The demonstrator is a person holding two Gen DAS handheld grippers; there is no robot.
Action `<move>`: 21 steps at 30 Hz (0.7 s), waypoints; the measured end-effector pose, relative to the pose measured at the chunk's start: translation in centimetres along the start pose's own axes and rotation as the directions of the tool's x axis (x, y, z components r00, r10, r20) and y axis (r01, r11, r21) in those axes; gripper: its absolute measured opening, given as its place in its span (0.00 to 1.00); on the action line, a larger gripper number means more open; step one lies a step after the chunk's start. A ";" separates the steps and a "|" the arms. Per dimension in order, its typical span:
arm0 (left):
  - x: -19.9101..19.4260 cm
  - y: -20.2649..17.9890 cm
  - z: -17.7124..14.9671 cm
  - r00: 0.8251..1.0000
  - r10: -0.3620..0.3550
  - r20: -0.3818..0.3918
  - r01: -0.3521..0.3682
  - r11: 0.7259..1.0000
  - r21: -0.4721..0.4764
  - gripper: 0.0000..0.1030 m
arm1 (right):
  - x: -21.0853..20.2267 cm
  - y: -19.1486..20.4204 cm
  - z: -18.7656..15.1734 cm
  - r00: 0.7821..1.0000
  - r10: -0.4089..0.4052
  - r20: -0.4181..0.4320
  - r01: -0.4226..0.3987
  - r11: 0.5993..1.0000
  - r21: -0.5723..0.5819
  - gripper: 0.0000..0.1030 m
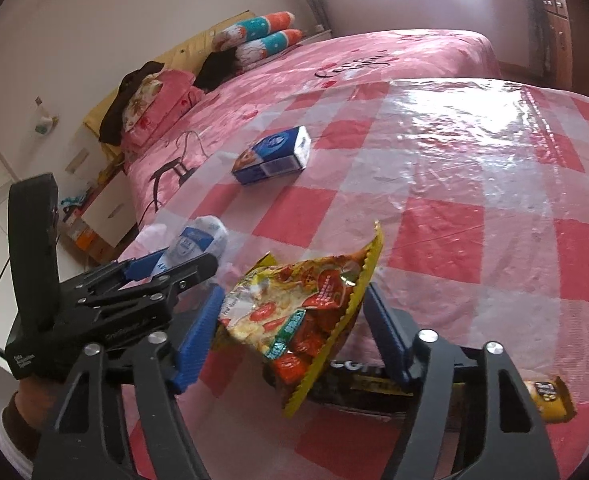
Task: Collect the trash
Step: 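Close the left gripper on the white MAGICDAY pack while the right grips the yellow snack bag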
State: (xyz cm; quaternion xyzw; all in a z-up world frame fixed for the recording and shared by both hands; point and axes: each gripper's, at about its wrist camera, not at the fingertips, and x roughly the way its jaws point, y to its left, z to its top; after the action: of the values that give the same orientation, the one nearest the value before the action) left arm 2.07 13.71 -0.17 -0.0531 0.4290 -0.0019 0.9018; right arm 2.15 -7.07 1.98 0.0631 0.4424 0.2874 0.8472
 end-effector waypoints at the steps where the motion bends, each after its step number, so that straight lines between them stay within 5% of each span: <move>1: 0.0 0.0 -0.1 1.000 -0.001 0.000 0.001 1.000 0.001 0.59 | 0.0 0.1 0.0 1.000 -0.001 0.002 0.001 1.000 -0.001 0.59; 21: -2.3 0.4 -1.9 0.998 -0.060 0.015 0.060 0.998 -0.023 0.59 | -1.5 0.0 -0.4 0.997 0.020 0.068 -0.020 1.000 0.010 0.46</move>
State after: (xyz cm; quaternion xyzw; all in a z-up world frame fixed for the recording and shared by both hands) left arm -0.82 14.06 0.38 -0.0766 0.4208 -0.0235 0.9036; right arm 1.19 -7.95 2.82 0.0820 0.4142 0.2911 0.8585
